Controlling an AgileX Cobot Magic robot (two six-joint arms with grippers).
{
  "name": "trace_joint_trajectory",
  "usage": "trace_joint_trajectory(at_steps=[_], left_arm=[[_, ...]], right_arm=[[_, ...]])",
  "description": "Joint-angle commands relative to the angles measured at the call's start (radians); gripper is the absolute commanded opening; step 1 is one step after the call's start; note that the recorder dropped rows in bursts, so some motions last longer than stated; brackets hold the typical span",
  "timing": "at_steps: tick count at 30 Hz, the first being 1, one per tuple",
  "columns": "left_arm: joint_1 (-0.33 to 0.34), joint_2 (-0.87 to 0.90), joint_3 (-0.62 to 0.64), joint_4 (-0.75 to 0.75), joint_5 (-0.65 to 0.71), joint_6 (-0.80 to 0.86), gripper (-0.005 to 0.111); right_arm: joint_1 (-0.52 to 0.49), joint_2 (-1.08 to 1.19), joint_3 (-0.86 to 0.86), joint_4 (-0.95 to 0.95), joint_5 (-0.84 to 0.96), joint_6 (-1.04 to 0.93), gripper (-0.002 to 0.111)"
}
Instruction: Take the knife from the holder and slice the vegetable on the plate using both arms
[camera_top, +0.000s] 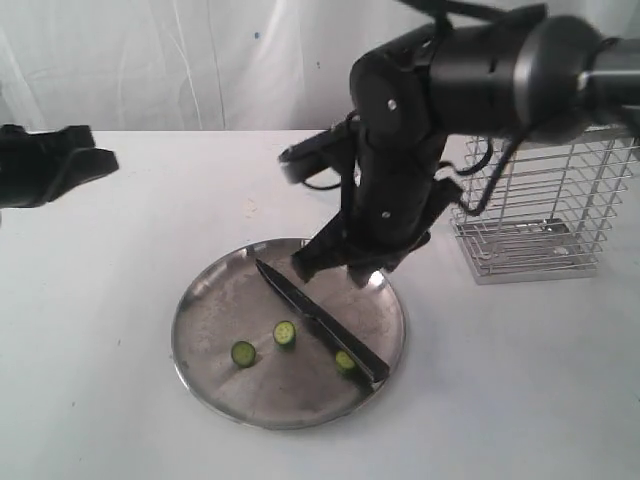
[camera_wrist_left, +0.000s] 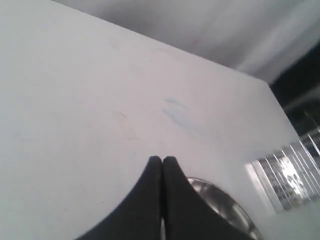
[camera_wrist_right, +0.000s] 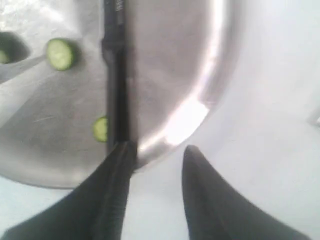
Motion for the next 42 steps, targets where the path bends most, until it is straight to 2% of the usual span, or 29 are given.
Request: trace_joint_trajectory(at_steps=[1, 2, 4, 7, 10, 13, 17, 24, 28, 29, 31, 33, 35, 37, 40, 41, 42], left_arm=[[0.058, -0.266, 0.147, 0.02, 0.368, -0.145, 0.0], [0.058, -0.323, 0.181, 0.023, 0.463, -0.145, 0.0], [0.058, -0.465, 0.267, 0.023, 0.706, -0.145, 0.0], [0.058, -0.629, 0.37, 0.023, 0.964, -0.123, 0.0], [0.058, -0.751, 0.453, 0.018, 1.097, -0.116, 0.0], [0.058, -0.824, 0.491, 0.02, 1.18, -0.116, 0.0], [0.058, -0.861, 0.506, 0.02, 1.236, -0.116, 0.0], [0.058, -0.862, 0.506, 0.02, 1.234, -0.112, 0.0], [0.058, -0.862, 0.506, 0.02, 1.231, -0.112, 0.0], [0.058, -0.862, 0.506, 0.02, 1.226, -0.112, 0.0], [0.058, -0.862, 0.506, 0.022, 1.225, -0.112, 0.0], [0.058, -0.862, 0.506, 0.022, 1.214, -0.112, 0.0], [0.058, -0.862, 0.506, 0.022, 1.204, -0.112, 0.0], [0.058, -0.862, 0.506, 0.022, 1.204, -0.112, 0.0], [0.058, -0.862, 0.506, 0.022, 1.206, -0.112, 0.0], [0.058, -0.862, 0.506, 0.022, 1.201, -0.112, 0.0], [0.058, -0.862, 0.506, 0.022, 1.201, -0.112, 0.0]], right_arm=[[-0.011, -0.163, 0.06, -0.349, -0.026, 0.199, 0.009], [-0.011, -0.209, 0.099, -0.423, -0.067, 0.243, 0.0], [-0.011, -0.306, 0.191, -0.535, -0.184, 0.339, 0.0], [-0.011, -0.482, 0.401, -0.668, -0.494, 0.576, 0.0], [-0.011, -0.666, 0.595, -0.846, -0.847, 0.746, 0.0], [-0.011, -0.819, 0.712, -0.888, -0.92, 0.753, 0.0], [-0.011, -0.986, 0.782, -0.809, -0.888, 0.785, 0.0], [-0.011, -1.189, 0.787, -0.802, -0.89, 0.78, 0.0], [-0.021, -1.355, 0.777, -0.911, -0.787, 0.732, 0.0], [-0.042, -1.401, 0.782, -0.923, -0.801, 0.694, 0.0], [-0.152, -1.499, 0.8, -0.966, -0.923, 0.575, 0.0], [-0.293, -1.582, 0.823, -0.96, -1.006, 0.562, 0.0], [-0.373, -1.638, 0.839, -0.955, -1.018, 0.595, 0.0], [-0.407, -1.683, 0.853, -0.955, -1.006, 0.638, 0.0], [-0.407, -1.706, 0.896, -0.951, -1.011, 0.682, 0.0], [-0.401, -1.706, 0.916, -0.927, -0.989, 0.688, 0.0], [-0.401, -1.714, 0.952, -0.793, -0.98, 0.616, 0.0]])
